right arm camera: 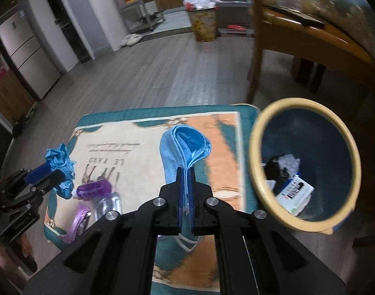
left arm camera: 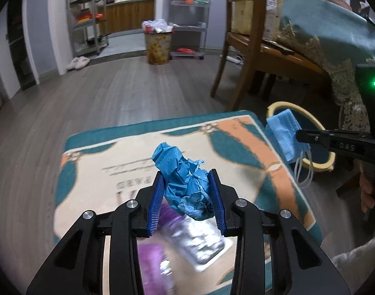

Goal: Collect trash
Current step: 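Carry the glove and mask over the bin and release both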

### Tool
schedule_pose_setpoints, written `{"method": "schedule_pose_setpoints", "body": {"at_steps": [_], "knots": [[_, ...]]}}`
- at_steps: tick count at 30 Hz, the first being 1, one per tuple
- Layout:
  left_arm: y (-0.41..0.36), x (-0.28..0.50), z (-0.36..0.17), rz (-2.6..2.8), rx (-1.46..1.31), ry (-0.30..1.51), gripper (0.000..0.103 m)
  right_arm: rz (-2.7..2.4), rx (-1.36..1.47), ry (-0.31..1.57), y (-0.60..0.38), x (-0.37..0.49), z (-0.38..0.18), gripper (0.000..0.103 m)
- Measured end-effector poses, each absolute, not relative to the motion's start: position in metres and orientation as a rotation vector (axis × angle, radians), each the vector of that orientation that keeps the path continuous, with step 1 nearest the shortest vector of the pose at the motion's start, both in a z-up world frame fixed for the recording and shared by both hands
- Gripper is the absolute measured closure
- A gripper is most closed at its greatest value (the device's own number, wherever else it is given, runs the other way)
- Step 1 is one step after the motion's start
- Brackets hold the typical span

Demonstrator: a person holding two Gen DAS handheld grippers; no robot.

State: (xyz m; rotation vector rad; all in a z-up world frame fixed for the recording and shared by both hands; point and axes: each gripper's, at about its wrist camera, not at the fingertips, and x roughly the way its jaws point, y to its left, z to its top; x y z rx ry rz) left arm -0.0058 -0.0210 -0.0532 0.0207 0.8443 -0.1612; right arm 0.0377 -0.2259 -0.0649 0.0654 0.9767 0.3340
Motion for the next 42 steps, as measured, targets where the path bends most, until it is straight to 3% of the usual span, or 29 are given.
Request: {"method": "schedule_pose_setpoints", "body": {"at_steps": [16, 36, 39, 40, 42], "knots": [[-0.152, 0.056, -0.050, -0.365, 0.088, 0.778, 0.065, 0.139, 0.228, 0.896, -0.361, 0.065, -0.055, 0.100], [-0.269, 0.090, -0.107, -0.564, 0.101, 0.859, 0.063, 0.017, 0.311, 0.982, -0.443, 0.080, -0.098, 0.100], [-0.274, 0.092, -0.110, -0.576, 0.081, 0.867, 0.038, 0.007, 0.297, 1.004, -0.440, 0.082, -0.102, 0.093], [-0.274, 0.092, -0.109, -0.568, 0.081, 0.861, 0.032, 0.008, 0.298, 1.000, -0.440, 0.082, -0.102, 0.085], [-0.273, 0.091, -0.108, -0.573, 0.077, 0.855, 0.031, 0.010, 0.302, 0.984, -0.437, 0.082, -0.099, 0.074]]}}
